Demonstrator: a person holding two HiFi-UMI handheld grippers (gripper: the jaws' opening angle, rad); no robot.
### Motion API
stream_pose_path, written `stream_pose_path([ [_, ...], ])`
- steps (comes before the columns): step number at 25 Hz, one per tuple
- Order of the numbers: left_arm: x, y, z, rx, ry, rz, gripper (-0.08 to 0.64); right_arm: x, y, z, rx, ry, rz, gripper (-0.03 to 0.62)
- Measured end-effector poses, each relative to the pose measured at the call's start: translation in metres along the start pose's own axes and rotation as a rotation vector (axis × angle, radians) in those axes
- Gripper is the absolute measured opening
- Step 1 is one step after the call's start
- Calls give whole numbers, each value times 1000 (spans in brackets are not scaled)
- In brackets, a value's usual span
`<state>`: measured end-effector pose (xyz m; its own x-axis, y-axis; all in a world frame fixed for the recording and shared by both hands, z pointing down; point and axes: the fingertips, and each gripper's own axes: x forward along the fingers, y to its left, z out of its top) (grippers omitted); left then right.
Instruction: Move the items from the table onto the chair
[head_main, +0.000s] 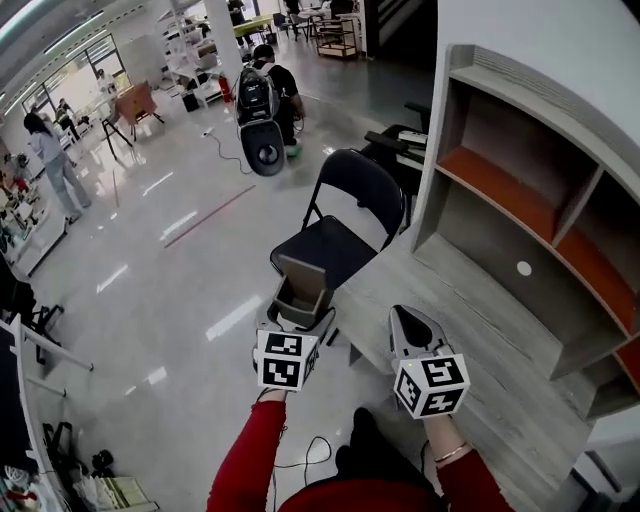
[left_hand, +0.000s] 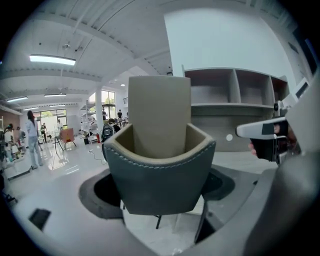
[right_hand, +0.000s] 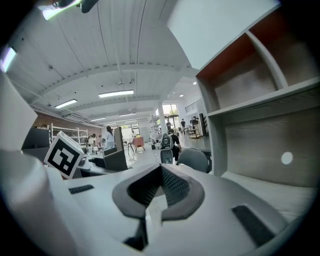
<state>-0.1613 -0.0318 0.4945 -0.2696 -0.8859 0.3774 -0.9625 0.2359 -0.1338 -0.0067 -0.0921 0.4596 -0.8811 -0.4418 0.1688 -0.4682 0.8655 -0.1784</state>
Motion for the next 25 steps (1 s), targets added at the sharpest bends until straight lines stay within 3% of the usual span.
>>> stream_pose_path([
  [6, 29, 42, -4, -11, -3, 17, 454, 65, 7, 3, -4, -8, 45, 6],
  [9, 61, 97, 51, -18, 11, 21, 454, 129, 11, 59, 10, 20, 58, 6],
  [13, 100, 143, 135, -27, 30, -43, 454, 187, 7, 143, 26, 60, 10, 6],
  [15, 114, 165, 159, -18, 45, -70, 454, 209, 12, 171, 34, 72, -14, 6],
  [19, 160, 186, 177, 27, 62, -156, 454, 244, 3, 194, 49, 72, -111, 6],
  [25, 231, 206, 171, 116, 38, -361, 454, 291, -4, 182, 105, 48, -341, 6],
])
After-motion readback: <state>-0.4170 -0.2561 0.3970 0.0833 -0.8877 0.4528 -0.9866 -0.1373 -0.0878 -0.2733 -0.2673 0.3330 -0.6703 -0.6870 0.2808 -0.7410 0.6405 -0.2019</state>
